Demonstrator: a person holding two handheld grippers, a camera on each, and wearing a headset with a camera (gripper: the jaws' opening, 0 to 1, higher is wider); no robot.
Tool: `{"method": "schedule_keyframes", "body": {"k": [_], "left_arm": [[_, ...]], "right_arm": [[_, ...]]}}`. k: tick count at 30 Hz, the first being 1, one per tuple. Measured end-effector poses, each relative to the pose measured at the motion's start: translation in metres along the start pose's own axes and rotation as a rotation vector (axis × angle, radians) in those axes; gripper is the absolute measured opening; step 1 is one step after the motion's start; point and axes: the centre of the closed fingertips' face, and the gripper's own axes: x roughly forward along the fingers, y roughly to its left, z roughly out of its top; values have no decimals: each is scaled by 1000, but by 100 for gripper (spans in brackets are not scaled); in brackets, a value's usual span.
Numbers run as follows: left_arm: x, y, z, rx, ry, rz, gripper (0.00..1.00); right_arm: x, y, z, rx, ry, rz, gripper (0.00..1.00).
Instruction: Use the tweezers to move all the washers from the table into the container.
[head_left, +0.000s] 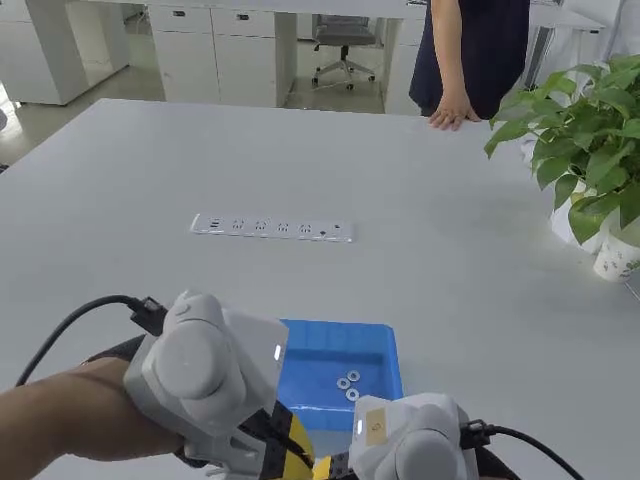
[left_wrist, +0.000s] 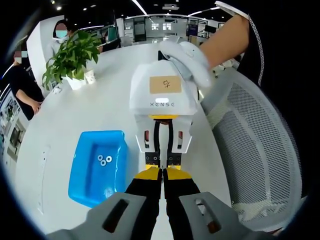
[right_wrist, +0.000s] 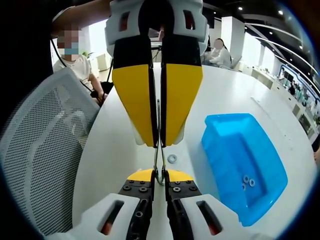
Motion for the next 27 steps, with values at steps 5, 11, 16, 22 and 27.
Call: {"method": "schedule_keyframes", "body": {"k": [5, 11, 16, 22, 27], "left_arm": [[-1, -2, 0, 0, -1, -3, 5], [-4, -1, 4, -1, -11, -1, 5], [-8, -1, 8, 3, -15, -2, 5], [-13, -1, 13, 8, -17, -3, 5], [-18, -1, 18, 17, -16, -4, 5]], "right_arm": [[0, 2, 0, -3, 0, 3, 9], [-4, 1, 3, -8, -2, 1, 9], [-9, 1, 7, -14, -8, -4, 9], [-14, 1, 12, -17, -13, -11, 9], [-19, 1, 18, -21, -21, -17, 9]]}}
